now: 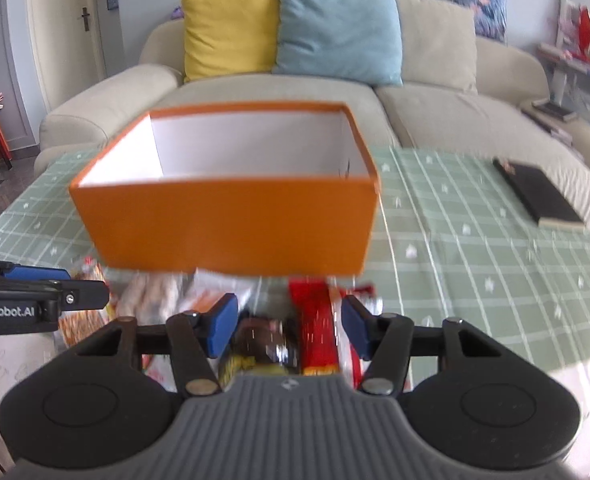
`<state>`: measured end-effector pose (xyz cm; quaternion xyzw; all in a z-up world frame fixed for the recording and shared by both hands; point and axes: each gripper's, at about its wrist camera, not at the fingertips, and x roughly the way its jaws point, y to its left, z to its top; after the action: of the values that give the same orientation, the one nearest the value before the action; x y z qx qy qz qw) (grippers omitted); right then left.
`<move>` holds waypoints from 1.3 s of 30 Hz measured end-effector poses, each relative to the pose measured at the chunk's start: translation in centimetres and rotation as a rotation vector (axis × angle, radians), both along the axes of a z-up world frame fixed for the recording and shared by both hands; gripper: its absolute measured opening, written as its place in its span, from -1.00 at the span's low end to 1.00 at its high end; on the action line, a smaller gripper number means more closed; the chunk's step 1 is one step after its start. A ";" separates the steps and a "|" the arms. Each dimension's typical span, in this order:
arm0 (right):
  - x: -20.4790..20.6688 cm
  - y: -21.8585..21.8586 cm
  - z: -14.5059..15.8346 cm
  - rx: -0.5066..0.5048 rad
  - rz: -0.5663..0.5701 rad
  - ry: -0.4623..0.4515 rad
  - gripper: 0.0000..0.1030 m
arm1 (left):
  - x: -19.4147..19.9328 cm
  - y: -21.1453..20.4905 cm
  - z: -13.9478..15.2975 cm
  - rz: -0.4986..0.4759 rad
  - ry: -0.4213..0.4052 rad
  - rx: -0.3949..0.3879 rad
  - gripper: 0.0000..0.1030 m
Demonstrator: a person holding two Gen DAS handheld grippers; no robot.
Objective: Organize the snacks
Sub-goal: 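Move both tools back out of the box toward the snack pile, then grasp the dark brown wrapped snack with the right tool while the left grasps a clear barcode packet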
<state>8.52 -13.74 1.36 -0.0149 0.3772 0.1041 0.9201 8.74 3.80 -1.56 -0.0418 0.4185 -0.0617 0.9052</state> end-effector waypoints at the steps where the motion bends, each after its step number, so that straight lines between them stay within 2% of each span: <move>1: -0.3 -0.2 -0.4 0.002 0.001 0.007 0.08 | -0.4 0.0 -0.3 -0.018 0.002 -0.002 0.11; 5: -1.3 -0.4 -1.3 0.008 0.007 0.004 0.08 | -1.6 0.4 -1.1 -0.069 0.003 -0.017 0.11; 8: -1.8 -0.4 -2.0 0.011 0.014 0.002 0.12 | -2.5 0.6 -1.8 -0.100 -0.005 -0.005 0.27; 11: -2.2 0.2 -2.6 -0.005 0.036 0.001 0.16 | -3.4 1.0 -2.3 -0.119 -0.005 0.012 0.33; 16: -2.8 1.6 -3.5 -0.038 0.094 0.000 0.17 | -3.4 2.0 -3.2 -0.069 0.009 0.022 0.33; 20: -3.0 2.2 -3.8 -0.052 0.125 -0.008 0.17 | -3.2 2.0 -3.6 -0.087 0.026 0.023 0.33; 25: -3.1 2.5 -4.3 -0.065 0.143 -0.003 0.19 | -3.2 0.8 -4.7 -0.152 0.060 0.124 0.35; 29: -3.0 2.6 -4.6 -0.074 0.148 0.001 0.21 | -3.2 0.2 -5.2 -0.196 0.076 0.166 0.39; 31: -3.0 2.6 -4.6 -0.074 0.151 -0.003 0.32 | -3.2 -0.1 -5.4 -0.216 0.087 0.192 0.41; 35: -2.8 2.7 -4.5 -0.082 0.154 -0.016 0.33 | -3.3 -0.8 -6.1 -0.251 0.112 0.271 0.41; 39: -2.1 2.8 -4.6 -0.063 0.146 -0.002 0.41 | -3.4 -1.3 -6.3 -0.272 0.113 0.309 0.43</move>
<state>6.39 -10.97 -3.20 -0.0715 0.3771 0.1587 0.9097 5.31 2.49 -7.90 0.1510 0.4751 -0.1162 0.8591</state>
